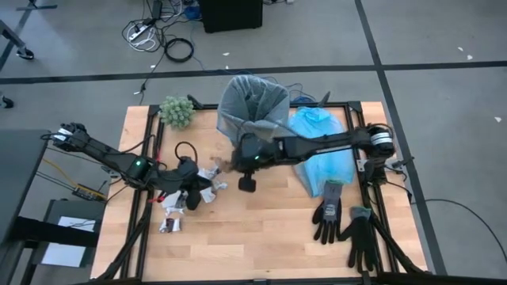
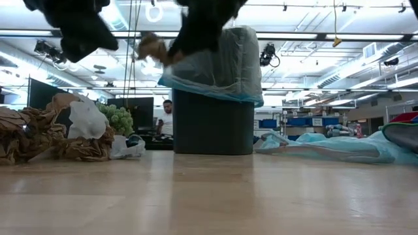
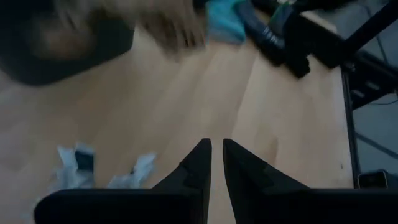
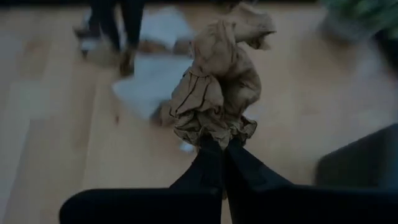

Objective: Place trash/remove bag and relplace
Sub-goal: Put the brown napkin into the trash bin

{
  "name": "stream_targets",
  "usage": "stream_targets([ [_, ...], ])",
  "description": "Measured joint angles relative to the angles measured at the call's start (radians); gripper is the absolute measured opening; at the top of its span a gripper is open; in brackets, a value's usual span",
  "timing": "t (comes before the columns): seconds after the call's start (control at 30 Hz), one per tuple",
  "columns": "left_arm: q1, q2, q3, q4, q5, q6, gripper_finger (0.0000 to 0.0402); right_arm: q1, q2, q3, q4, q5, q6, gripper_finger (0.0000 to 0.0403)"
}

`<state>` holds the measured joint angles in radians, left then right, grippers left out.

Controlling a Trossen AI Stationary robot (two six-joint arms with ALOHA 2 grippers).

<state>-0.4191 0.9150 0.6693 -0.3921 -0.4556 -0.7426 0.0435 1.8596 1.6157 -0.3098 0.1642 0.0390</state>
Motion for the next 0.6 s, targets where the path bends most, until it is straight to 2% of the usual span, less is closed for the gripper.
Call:
stream_targets([
  [0.3, 0.000, 0.000, 0.000, 0.066, -0.092, 0.059, 0.0051, -0.041, -0.194, 0.000, 0.007, 0.198, -0.061, 0.0000],
  [0.6, 0.000, 0.000, 0.000, 0.068, -0.096, 0.058, 0.0051, -0.134, -0.258, 0.001, 0.000, 0.262, -0.078, 0.0000],
])
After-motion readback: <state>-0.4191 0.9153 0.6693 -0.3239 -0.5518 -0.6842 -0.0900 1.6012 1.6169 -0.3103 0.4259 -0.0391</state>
